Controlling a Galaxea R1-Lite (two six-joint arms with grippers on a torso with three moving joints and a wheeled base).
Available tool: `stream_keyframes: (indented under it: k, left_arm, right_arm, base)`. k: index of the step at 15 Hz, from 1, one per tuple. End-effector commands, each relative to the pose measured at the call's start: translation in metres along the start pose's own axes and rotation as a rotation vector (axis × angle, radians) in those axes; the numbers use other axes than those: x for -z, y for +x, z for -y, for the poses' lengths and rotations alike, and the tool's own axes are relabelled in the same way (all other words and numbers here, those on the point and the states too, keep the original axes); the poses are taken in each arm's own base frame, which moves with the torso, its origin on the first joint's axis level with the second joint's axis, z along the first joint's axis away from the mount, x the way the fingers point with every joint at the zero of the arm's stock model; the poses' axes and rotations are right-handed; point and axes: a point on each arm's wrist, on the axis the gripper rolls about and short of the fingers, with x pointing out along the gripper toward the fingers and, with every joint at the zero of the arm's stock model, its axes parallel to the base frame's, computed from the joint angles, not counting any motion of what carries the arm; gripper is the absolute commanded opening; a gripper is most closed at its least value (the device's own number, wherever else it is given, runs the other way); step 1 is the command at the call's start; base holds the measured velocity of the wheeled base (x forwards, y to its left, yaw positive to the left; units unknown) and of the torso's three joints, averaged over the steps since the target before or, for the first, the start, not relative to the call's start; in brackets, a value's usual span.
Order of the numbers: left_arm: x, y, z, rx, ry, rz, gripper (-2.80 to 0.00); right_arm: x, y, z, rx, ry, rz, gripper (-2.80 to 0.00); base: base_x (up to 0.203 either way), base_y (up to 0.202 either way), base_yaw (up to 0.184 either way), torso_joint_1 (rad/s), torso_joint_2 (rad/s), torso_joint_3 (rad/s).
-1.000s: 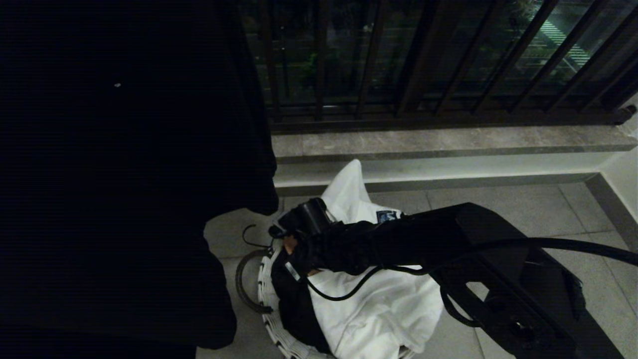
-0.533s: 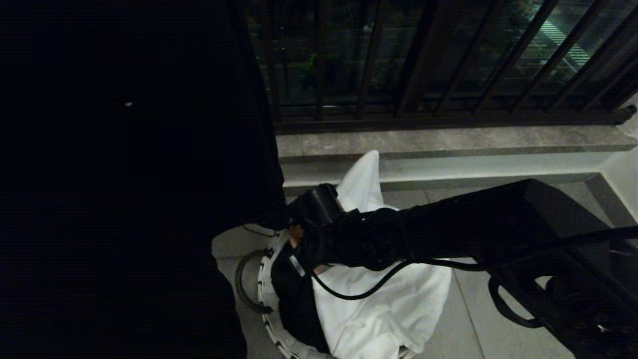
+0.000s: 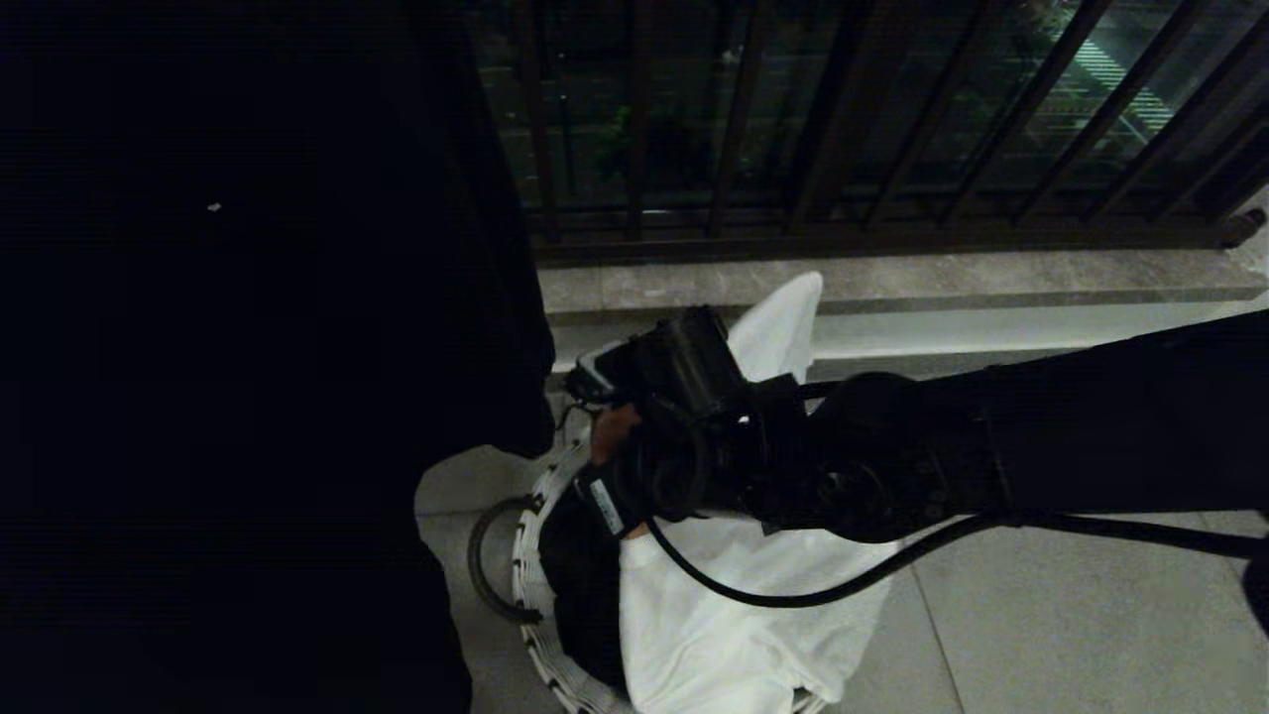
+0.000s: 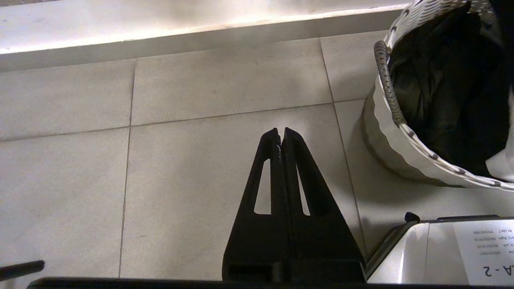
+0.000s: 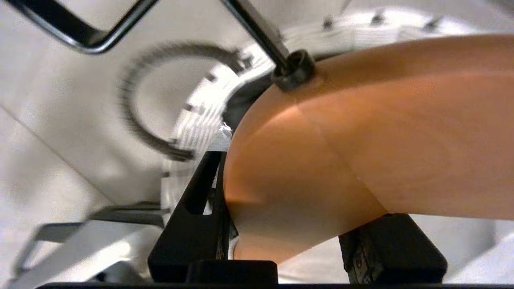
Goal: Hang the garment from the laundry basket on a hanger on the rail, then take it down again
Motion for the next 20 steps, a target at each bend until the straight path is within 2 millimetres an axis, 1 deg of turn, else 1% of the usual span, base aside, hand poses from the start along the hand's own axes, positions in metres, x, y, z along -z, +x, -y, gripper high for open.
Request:
stream_keyframes:
  k: [1,5,8,11,12,13,15,18,19,20]
  left_arm:
    - [0.001,0.000,0.000,0.000,0.000,-0.002,-2.80]
    - [0.001,0.000,0.000,0.000,0.000,-0.001,-2.80]
    - [0.001,0.000,0.000,0.000,0.000,-0.002,-2.80]
    - [0.000,0.000,0.000,0.000,0.000,-0.001,-2.80]
    - [0.000,0.000,0.000,-0.001,0.000,0.000,-2.80]
    - [0.000,0.000,0.000,0.000,0.000,-0.001,-2.80]
    - [0.001,0.000,0.000,0.000,0.000,-0.002,-2.80]
    - [0.001,0.000,0.000,0.000,0.000,-0.001,-2.80]
    - [0.001,0.000,0.000,0.000,0.000,-0.001,-2.80]
    - [0.001,0.000,0.000,0.000,0.000,-0.002,-2.80]
  right_arm:
    - [-0.023,-0.052,0.002,-0.010,0.023,0.107,-2.80]
    - [-0.037,-0.111,0.005,-0.013,0.030,0.170,-2.80]
    - [-0.045,-0.158,0.012,-0.014,0.043,0.238,-2.80]
    - [-0.047,-0.208,0.022,-0.015,0.054,0.297,-2.80]
    - [-0.045,-0.221,0.025,-0.013,0.056,0.305,-2.80]
    - [-0.041,-0.231,0.027,-0.002,0.055,0.292,-2.80]
    - [-0.029,-0.237,0.029,0.011,0.056,0.238,-2.80]
    - [-0.025,-0.257,0.033,0.024,0.104,0.271,-2.80]
    - [-0.021,-0.259,0.035,0.031,0.107,0.260,-2.80]
    - [-0.015,-0.256,0.035,0.034,0.103,0.236,-2.80]
  base:
    - [0.000,0.000,0.000,0.000,0.00,0.000]
    - [0.000,0.000,0.000,0.000,0.00,0.000]
    - [0.000,0.000,0.000,0.000,0.00,0.000]
    - [0.000,0.000,0.000,0.000,0.00,0.000]
    - [0.000,0.000,0.000,0.000,0.00,0.000]
    - [0.000,0.000,0.000,0.000,0.00,0.000]
    - [0.000,0.000,0.000,0.000,0.00,0.000]
    - [0.000,0.000,0.000,0.000,0.00,0.000]
    - [0.000,0.000,0.000,0.000,0.00,0.000]
    - [0.000,0.000,0.000,0.000,0.00,0.000]
